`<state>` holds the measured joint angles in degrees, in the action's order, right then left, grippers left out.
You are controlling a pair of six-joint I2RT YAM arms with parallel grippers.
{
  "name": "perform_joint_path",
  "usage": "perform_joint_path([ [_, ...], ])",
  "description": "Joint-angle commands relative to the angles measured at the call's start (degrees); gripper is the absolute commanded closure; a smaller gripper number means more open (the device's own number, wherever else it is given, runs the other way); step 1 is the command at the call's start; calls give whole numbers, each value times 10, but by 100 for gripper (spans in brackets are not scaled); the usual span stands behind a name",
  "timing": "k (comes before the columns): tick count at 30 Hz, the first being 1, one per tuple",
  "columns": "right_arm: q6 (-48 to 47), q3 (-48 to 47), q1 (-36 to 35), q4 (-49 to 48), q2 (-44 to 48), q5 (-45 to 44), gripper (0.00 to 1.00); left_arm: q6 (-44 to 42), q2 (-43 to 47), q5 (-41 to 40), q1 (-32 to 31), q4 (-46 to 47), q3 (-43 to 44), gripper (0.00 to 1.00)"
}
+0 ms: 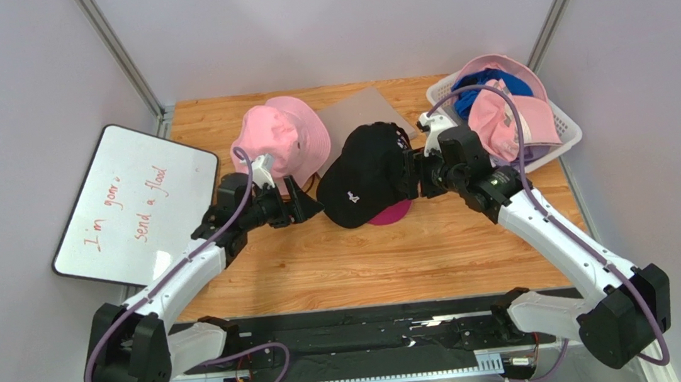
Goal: Stack the hats
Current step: Stack the hat on the hat.
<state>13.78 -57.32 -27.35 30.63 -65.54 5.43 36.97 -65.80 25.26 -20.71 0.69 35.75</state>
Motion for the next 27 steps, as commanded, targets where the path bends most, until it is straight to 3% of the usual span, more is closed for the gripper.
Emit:
perform_joint_path([
  [1,5,14,-2,-68,-4,-24,36,-50,-26,14,-21,26,35,8],
  [9,-20,17,-2,-100,-28,-31,44,-92,-76,-29,-43,29,89,6],
  [12,-31,12,-2,-102,-39,-31,57,-105,-98,-45,-45,23,107,5],
  [16,-30,10,-2,-102,-46,-36,87,-122,-126,-54,-45,35,118,5],
  [19,-30,8,-2,-96,-44,-42,99,-124,-149,-40,-46,54,123,5],
  [27,-31,-18,-2,-71,-34,-48,100,-111,-180,6,-47,142,94,4],
])
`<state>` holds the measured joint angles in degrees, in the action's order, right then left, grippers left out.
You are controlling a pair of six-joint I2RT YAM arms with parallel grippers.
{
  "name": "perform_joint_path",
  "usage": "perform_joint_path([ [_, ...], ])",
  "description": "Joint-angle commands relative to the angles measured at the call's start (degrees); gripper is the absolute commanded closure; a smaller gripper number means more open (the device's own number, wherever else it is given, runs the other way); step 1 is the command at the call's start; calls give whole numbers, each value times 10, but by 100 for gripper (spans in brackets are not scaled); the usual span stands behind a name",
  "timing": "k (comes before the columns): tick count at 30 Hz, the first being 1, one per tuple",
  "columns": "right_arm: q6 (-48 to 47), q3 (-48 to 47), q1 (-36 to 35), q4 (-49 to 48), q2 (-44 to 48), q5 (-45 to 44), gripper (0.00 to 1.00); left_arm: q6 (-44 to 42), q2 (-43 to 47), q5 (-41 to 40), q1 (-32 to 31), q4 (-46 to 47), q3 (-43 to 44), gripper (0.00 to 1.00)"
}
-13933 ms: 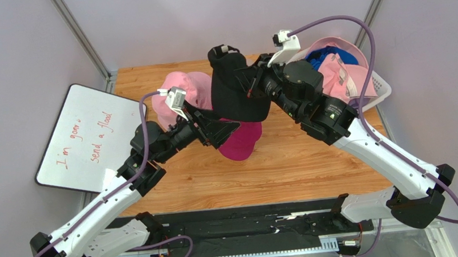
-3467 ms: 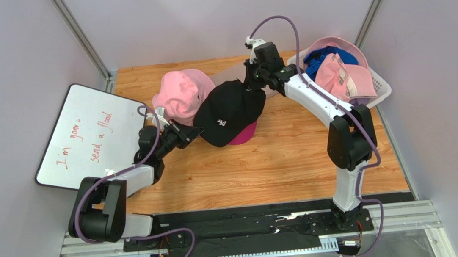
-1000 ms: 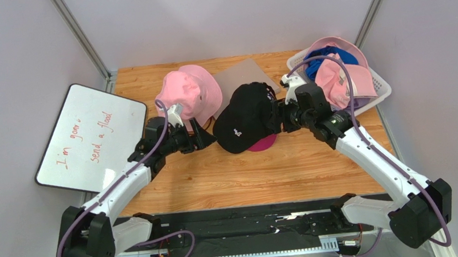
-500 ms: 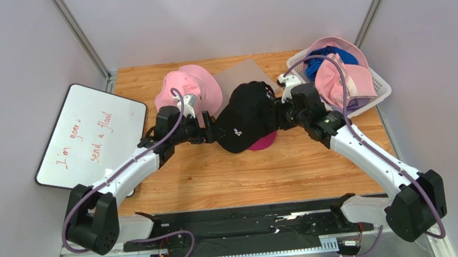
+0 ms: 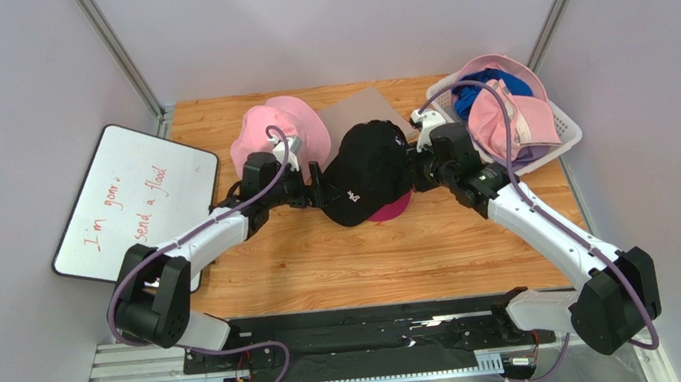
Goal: Stack the hats
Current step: Stack the hat on the hat.
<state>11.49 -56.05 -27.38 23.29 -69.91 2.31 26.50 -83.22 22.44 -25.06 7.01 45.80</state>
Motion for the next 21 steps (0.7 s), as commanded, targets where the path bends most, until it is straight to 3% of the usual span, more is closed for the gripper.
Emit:
perform_joint_path([
  [1,-10,-33,-1,3,12,-18,100,-1,-10,40,-4,89,-10,5],
  [21,-28,-128,-1,61,0,-22,100,36,-77,81,-60,131,-5,5],
])
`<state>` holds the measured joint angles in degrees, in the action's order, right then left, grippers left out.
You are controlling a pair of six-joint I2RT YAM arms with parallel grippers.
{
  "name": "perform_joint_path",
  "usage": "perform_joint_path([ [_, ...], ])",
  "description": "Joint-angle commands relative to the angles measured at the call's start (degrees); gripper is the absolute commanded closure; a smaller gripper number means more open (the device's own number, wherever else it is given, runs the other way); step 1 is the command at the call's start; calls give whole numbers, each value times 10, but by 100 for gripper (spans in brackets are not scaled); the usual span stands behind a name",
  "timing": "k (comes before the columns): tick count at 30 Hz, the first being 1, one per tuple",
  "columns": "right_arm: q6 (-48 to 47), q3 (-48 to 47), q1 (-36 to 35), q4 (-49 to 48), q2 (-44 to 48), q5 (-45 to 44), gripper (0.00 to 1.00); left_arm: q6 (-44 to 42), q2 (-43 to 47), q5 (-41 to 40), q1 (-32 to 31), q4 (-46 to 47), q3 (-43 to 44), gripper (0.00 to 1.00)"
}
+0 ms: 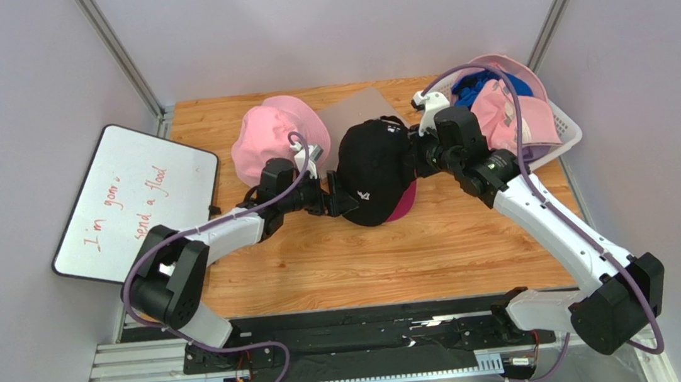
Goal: Stack the hats
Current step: Stack the hat on the hat.
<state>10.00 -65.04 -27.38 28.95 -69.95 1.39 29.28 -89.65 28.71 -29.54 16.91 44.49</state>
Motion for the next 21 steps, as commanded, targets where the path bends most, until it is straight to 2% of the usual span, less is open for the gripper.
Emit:
perform_joint_path([
  [1,-12,-40,-1,8,0,-13,100,9,-16,18,-20,33,10,5],
  [21,-38,-95,-1,5,-79,-123,98,20,-59,21,-90,91,17,6],
])
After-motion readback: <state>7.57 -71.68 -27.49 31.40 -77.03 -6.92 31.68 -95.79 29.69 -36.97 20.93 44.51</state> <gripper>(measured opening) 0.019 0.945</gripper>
